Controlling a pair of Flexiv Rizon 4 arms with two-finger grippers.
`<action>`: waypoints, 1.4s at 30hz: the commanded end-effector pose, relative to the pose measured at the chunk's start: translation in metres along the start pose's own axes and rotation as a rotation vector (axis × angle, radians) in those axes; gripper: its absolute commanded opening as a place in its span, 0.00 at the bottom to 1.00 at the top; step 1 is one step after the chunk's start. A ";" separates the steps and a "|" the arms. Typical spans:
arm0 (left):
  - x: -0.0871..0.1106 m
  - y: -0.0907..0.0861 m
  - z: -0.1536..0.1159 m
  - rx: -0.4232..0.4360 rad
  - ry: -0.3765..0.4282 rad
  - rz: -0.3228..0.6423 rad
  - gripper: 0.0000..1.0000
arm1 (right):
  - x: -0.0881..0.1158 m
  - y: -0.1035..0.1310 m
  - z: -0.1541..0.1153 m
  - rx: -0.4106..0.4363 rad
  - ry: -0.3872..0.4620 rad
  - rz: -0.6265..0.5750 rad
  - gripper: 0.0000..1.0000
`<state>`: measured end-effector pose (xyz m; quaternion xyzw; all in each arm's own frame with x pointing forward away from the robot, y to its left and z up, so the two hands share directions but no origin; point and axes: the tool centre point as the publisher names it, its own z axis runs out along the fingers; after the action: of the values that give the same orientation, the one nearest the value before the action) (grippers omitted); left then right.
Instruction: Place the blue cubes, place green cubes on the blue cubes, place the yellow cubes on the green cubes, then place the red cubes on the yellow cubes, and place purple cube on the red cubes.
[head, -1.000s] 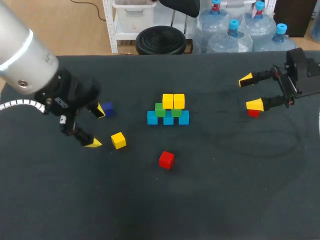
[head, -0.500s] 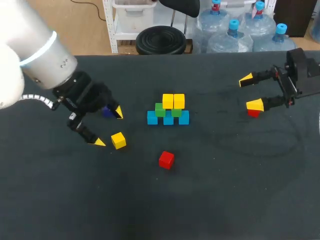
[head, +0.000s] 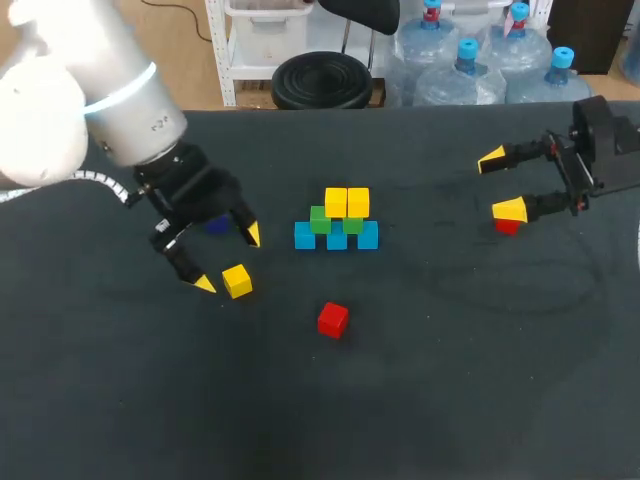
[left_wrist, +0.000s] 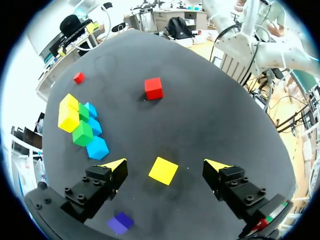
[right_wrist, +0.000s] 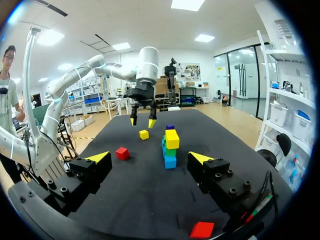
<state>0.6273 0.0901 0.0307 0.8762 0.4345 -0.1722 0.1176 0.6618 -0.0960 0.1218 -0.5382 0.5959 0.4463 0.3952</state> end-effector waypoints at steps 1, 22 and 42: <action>0.006 0.006 0.004 0.089 -0.006 0.016 1.00 | 0.000 0.000 0.001 0.000 0.000 -0.001 1.00; 0.015 0.006 0.025 0.124 -0.030 0.049 0.84 | 0.000 0.000 0.001 0.000 0.000 -0.001 1.00; 0.021 0.004 0.031 0.136 -0.033 0.053 0.40 | 0.000 0.000 0.001 0.000 0.000 -0.001 1.00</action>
<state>0.6331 0.0919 -0.0059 0.8899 0.3982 -0.2107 0.0718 0.6619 -0.0959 0.1219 -0.5382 0.5959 0.4463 0.3952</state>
